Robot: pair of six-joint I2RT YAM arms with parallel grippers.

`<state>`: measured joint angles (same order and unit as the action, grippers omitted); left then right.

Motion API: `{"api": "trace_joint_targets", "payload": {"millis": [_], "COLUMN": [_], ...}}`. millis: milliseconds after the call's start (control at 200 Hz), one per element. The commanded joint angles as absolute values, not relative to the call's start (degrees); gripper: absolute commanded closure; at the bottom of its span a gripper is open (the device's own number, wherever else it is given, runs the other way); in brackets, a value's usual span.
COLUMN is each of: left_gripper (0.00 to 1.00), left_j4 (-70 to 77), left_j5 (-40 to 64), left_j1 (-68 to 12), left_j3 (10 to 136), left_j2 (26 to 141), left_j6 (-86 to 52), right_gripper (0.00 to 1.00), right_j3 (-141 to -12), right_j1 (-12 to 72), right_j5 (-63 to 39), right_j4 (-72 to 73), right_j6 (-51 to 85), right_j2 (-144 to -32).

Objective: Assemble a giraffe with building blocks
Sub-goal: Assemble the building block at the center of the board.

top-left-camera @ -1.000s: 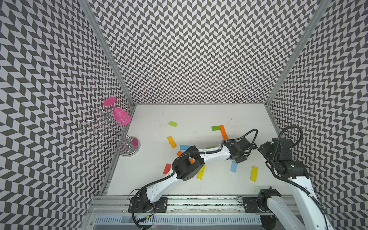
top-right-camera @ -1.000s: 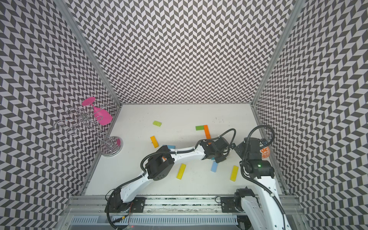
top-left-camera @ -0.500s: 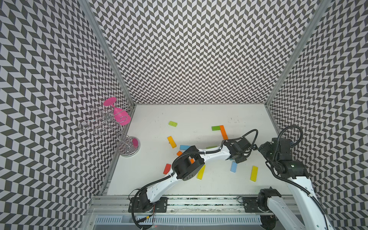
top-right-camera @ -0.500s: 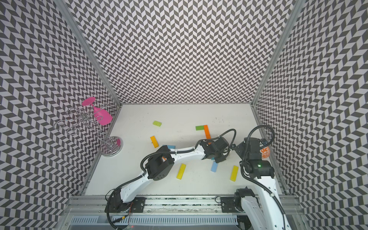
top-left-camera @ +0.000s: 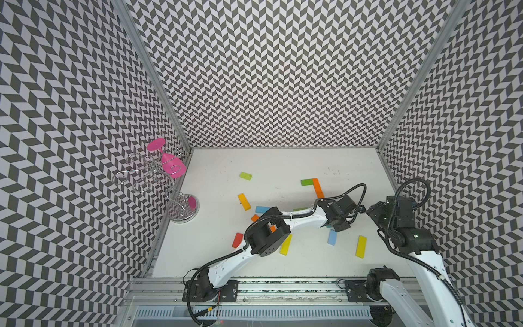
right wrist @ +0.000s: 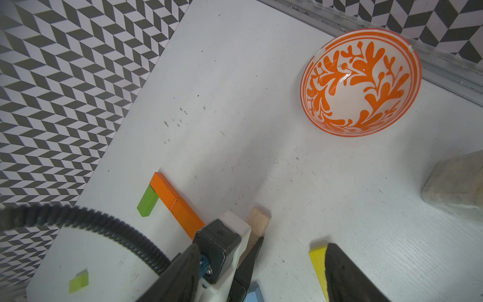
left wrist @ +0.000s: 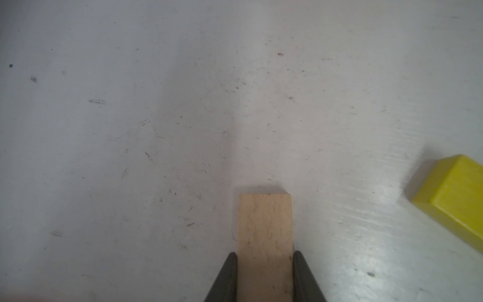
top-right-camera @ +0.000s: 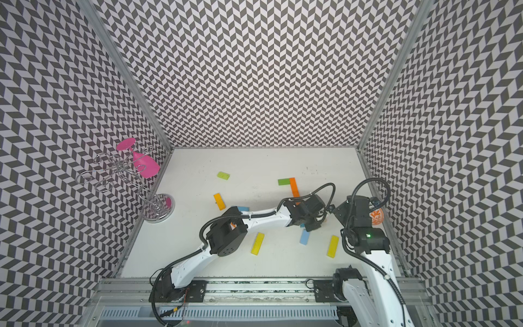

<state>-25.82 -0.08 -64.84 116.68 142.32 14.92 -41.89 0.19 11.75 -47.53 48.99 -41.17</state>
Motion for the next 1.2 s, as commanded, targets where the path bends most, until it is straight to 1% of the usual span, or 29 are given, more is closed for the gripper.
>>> {"api": "trace_joint_targets", "payload": {"millis": [0, 280, 451, 536, 646, 736, 886, 1002, 1192], "left_gripper": [0.70, 0.69, 0.60, 0.52, 0.40, 0.33, 0.27, 0.24, 0.22], "left_j4": [-31.6, -31.9, -31.5, -31.2, -30.0, -28.4, -26.5, -23.8, -15.2], "left_j5": [1.0, 1.5, 1.6, 1.6, 3.6, 4.1, 4.3, 4.5, 3.4], "left_j1": [-64.7, -64.7, -64.7, -64.7, -64.3, -64.3, -64.5, -64.8, -64.8], "left_j3": [116.3, 116.0, 116.2, 116.3, 115.8, 114.7, 113.8, 112.6, 104.4], "left_j2": [141.1, 140.8, 140.7, 140.4, 139.5, 138.3, 136.0, 132.7, 121.1], "left_j6": [16.4, 16.5, 16.3, 16.3, 15.6, 15.7, 16.2, 16.5, 14.5], "right_gripper": [0.26, 0.26, 0.26, 0.26, 0.26, 0.26, 0.25, 0.25, 0.24], "right_j3": [-41.4, -41.4, -41.4, -41.4, -41.5, -41.6, -41.6, -41.7, -40.2], "right_j1": [-0.3, -0.2, -0.2, -0.2, -0.2, -0.3, -0.2, -0.2, -0.2], "right_j5": [11.9, 11.7, 11.8, 11.8, 11.7, 11.5, 11.1, 10.8, 10.6], "right_j4": [-45.8, -45.7, -45.9, -45.8, -45.8, -45.8, -45.8, -46.1, -47.5], "right_j6": [49.2, 49.3, 49.3, 49.2, 49.2, 49.1, 48.6, 48.3, 47.4], "right_j2": [-40.8, -40.8, -40.8, -40.8, -40.9, -41.1, -41.4, -41.9, -42.9]}}
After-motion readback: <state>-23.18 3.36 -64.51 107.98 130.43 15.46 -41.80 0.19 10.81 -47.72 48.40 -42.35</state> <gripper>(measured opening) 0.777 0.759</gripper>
